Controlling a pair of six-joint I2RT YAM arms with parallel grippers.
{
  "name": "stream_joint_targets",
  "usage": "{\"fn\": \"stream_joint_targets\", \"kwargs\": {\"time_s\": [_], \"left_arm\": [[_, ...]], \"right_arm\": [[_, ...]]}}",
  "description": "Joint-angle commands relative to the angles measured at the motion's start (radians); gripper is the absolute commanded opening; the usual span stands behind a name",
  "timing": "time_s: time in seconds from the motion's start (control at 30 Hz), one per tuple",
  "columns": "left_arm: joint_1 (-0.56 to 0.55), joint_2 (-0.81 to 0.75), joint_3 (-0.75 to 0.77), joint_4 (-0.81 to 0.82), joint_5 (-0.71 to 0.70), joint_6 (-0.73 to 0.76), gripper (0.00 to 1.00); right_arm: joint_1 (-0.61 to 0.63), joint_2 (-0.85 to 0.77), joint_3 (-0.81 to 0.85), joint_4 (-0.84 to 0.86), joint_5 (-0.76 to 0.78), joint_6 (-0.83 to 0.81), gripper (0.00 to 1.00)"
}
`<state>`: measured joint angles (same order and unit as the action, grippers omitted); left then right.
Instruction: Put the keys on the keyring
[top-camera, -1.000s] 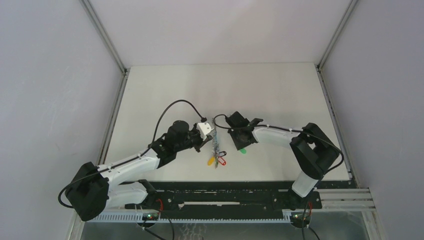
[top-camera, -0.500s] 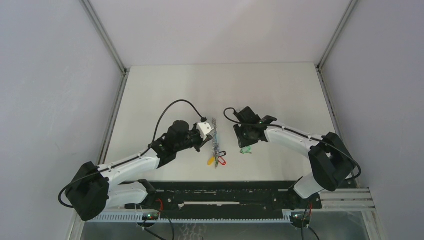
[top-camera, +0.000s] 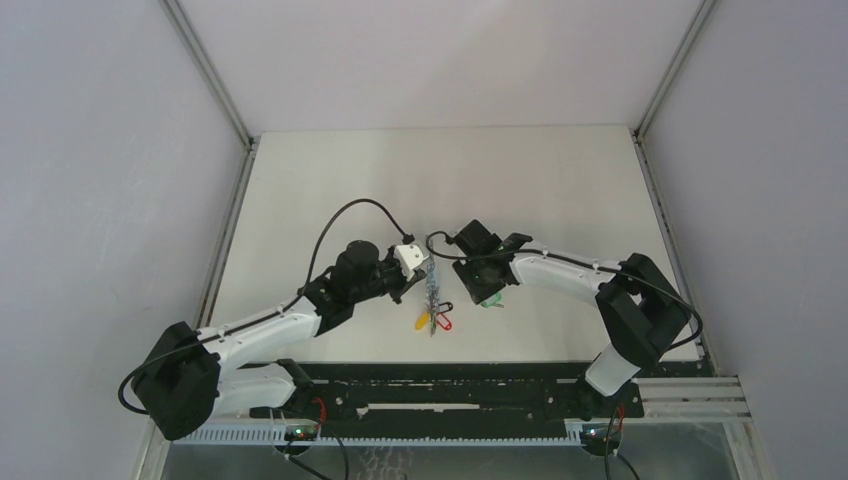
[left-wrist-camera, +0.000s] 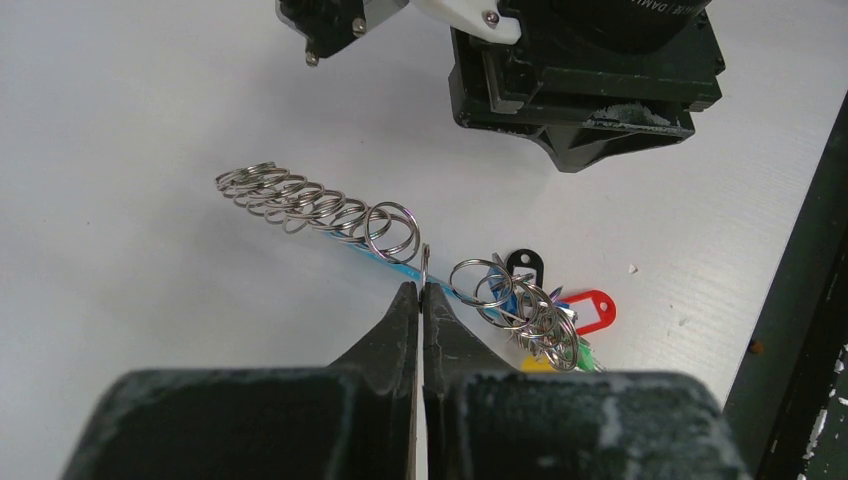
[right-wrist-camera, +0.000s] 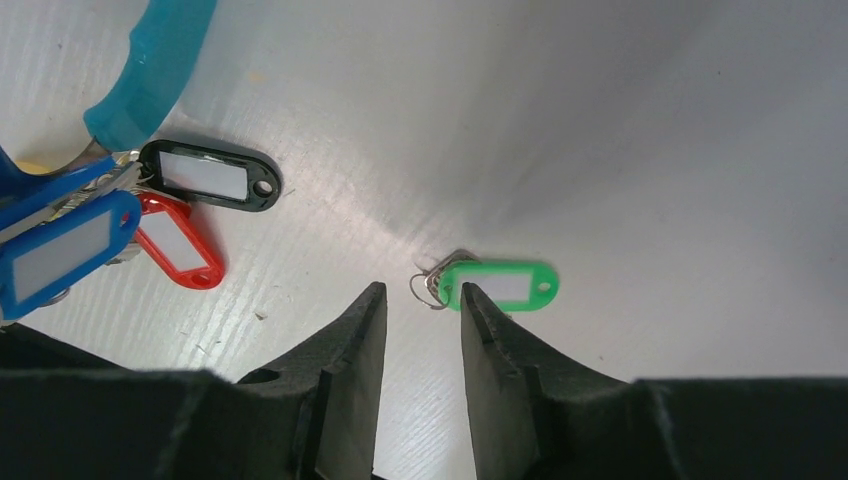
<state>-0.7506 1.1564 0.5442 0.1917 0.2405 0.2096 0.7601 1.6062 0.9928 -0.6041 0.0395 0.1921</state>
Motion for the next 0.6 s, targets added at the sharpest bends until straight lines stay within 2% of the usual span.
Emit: {"fn": "stream_joint_targets", "kwargs": {"time_s": [0.0, 0.57], "left_arm": [[0.000, 0.006, 0.045, -0.006, 0.005, -0.005, 0.00], [0.000, 0.014, 0.052, -0.009, 0.017, -0.004, 0.00]], "right_arm": [[0.001, 0.020, 0.040, 0.004, -0.024, -0.115, 0.34], [0.030, 0.076, 0.046, -0.022, -0.002, -0.182, 0.32]]}}
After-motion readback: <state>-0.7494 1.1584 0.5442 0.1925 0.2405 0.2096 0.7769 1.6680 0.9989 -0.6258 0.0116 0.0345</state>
